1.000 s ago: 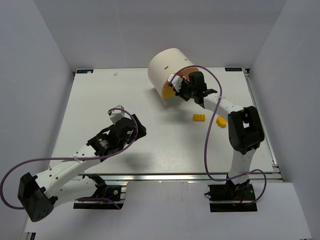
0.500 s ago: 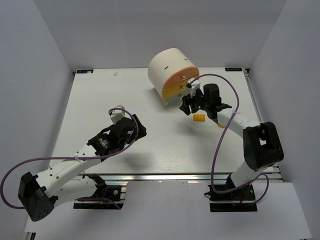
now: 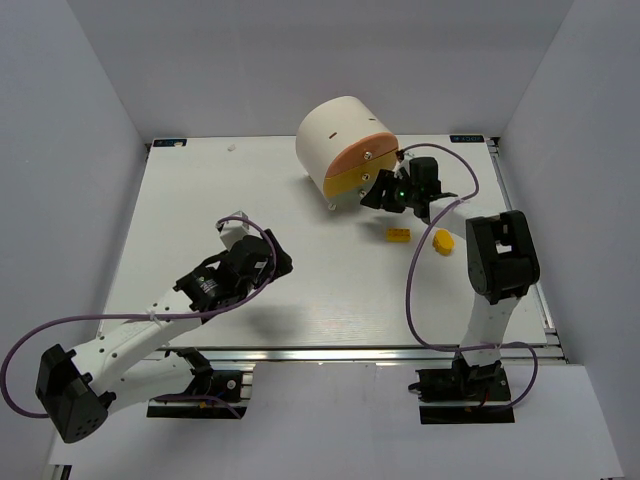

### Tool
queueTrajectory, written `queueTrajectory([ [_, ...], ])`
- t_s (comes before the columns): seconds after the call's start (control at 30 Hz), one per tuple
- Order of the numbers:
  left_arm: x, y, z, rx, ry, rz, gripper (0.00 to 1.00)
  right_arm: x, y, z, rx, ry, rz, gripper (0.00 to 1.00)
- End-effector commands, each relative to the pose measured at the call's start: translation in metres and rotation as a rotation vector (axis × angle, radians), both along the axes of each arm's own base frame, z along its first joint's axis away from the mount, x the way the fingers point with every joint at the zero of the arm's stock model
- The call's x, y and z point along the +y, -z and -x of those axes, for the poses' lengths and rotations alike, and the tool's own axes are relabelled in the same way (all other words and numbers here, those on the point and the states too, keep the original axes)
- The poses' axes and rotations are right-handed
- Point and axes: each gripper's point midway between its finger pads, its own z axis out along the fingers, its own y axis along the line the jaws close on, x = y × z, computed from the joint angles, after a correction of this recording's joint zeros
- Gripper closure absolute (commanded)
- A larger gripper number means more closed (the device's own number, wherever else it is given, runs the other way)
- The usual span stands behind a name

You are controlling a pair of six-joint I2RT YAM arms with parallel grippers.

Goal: Sort the legos into containers by color

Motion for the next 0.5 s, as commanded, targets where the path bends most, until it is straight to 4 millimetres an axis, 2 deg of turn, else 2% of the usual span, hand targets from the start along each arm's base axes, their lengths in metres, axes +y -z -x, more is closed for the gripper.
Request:
queueTrajectory([
  [0.0, 0.002, -0.007, 0.000, -0.011, -0.016, 0.022, 0.08, 0.008, -0.023, -0.028, 0.003, 0.061, -0.114, 0.40],
  [0.07, 0.000, -0.008, -0.002, -0.010, -0.016, 0.021, 0.07, 0.009, -0.027, -0.038, 0.013, 0.083, -0.152, 0.41],
  [0.1, -0.001, -0.008, -0.002, -0.008, -0.016, 0.022, 0.08, 0.009, -0.020, -0.040, 0.038, 0.096, -0.163, 0.41],
  [0.17, -0.002, -0.008, -0.003, -0.004, -0.015, 0.019, 0.08, 0.011, -0.022, -0.046, 0.058, 0.120, -0.218, 0.42],
  [0.23, -0.004, -0.008, -0.004, 0.000, -0.011, 0.017, 0.07, 0.013, -0.015, -0.047, 0.090, 0.133, -0.239, 0.43],
  [0.47, -0.008, -0.007, -0.007, 0.009, -0.005, 0.010, 0.08, 0.019, -0.011, -0.052, 0.106, 0.149, -0.311, 0.47],
])
